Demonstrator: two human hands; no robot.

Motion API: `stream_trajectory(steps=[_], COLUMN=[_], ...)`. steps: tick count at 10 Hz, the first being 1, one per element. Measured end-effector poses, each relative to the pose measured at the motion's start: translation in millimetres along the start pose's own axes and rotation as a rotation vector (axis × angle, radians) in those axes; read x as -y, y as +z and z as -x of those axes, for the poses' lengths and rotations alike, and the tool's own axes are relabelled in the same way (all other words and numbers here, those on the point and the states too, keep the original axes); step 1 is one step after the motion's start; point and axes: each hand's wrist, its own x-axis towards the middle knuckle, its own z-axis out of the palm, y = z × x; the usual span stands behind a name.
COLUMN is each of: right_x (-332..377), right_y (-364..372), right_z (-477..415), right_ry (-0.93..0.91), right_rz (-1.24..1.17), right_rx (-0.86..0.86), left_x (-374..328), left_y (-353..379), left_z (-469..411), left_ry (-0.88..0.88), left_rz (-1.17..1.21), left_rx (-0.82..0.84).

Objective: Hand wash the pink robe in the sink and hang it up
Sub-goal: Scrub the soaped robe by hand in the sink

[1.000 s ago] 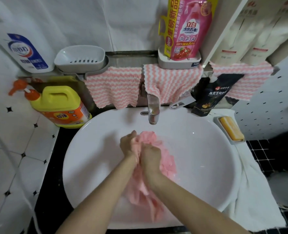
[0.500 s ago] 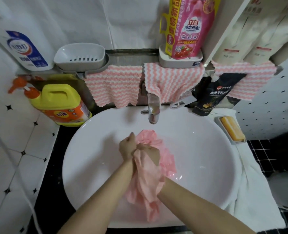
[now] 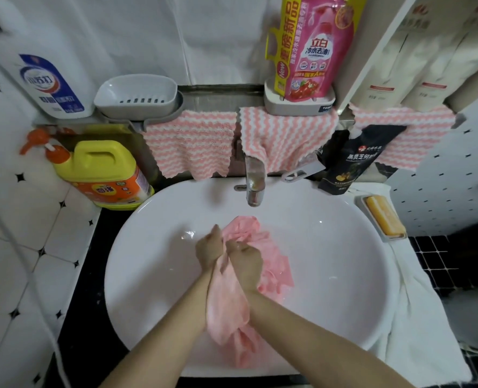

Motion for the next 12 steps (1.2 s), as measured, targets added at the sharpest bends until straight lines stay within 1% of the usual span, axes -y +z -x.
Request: stream_trajectory(steps=[1, 2, 3, 4, 5, 6, 7, 8, 9, 10, 11, 12], right_x=[-7, -9, 4, 14, 13, 8, 11, 14, 20, 17, 12, 6], right_y=[-6, 8, 0, -17, -14, -16, -28, -55, -63, -66, -78, -83], right_z=[-19, -7, -10, -34, -36, -38, -38, -39, -26, -26, -35, -37], right_ry=[-0.005, -0.045, -0.047, -0.052, -0.095, -0.107, -0.083, -0.147, -0.170, -0.189, -0.188, -0.145], right_rz=[-0.156, -0.033, 0.052, 0.078, -0.003, -0.085, -0.269, 0.064, 0.464, 0.369, 0.199, -0.089], right_rx=[0.168, -0.005, -0.055, -0.132, -0.159, 0.013, 0.428, 0.831, 0.958, 0.852, 0.848, 0.807], left_x=[10, 13, 6, 5, -2, 5, 1, -17, -30, -39, -36, -17], left_y=[10, 3, -10, -21, -44, -49, -57, -68, -68, -70, -75, -72], left_z=[9, -19, -1, 15, -4, 11, -4, -15, -13, -15, -16, -27], left_ry=[0.062, 0.054, 0.027, 0.018, 0.144, 0.251, 0.342, 0.308, 0.302, 0.266, 0.174, -0.023], left_rz=[-0.037, -0.053, -0.048, 0.040, -0.044, -0.203, -0.281, -0.258, -0.145, -0.020, 0.136, 0.285], left_rx=[-0.047, -0.010, 0.213, 0.331, 0.411, 0.637, 0.531, 0.478, 0.503, 0.426, 0.429, 0.388])
